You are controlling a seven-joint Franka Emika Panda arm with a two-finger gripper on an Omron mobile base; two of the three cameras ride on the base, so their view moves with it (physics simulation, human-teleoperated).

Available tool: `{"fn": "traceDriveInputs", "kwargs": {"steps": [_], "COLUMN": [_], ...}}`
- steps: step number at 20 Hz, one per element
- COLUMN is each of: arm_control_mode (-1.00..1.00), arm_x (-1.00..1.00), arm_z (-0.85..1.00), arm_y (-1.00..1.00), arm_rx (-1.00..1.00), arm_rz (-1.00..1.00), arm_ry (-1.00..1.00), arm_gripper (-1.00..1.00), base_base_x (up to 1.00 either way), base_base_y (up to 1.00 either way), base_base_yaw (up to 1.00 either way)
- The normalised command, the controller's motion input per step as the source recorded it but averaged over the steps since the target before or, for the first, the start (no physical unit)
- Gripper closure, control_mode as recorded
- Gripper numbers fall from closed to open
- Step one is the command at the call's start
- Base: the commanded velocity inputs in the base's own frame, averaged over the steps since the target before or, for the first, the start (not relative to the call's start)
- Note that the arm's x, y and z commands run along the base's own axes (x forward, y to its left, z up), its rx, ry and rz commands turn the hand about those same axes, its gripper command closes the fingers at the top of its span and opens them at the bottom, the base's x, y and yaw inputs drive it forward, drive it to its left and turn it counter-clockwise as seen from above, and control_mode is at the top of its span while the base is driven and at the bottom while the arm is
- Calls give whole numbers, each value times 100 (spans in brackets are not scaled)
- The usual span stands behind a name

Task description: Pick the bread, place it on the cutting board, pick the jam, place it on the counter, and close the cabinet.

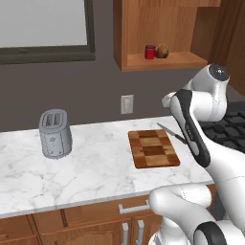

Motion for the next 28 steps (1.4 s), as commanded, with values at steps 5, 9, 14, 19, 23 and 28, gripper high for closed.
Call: {"fn": "traceDriveInputs", "kwargs": {"steps": [5, 9, 14, 19, 23, 28], "arm_control_mode": [-100, -100, -100, -100, -100, -100], "arm_x": [0, 0, 0, 0, 0, 2], "arm_z": [29, 30, 37, 39, 36, 36], "arm_y": [-4, 0, -1, -5, -4, 0], "arm_rx": [0, 0, 0, 0, 0, 0], "arm_rz": [0, 0, 0, 0, 0, -1], "arm_ry": [-3, 0, 0, -2, -4, -1], "arm_gripper": [-100, -100, -100, -100, -100, -100], "base_base_x": [0, 0, 0, 0, 0, 0], "base_base_y": [0, 0, 0, 0, 0, 0], "base_base_yaw": [0, 0, 0, 0, 0, 0]}}
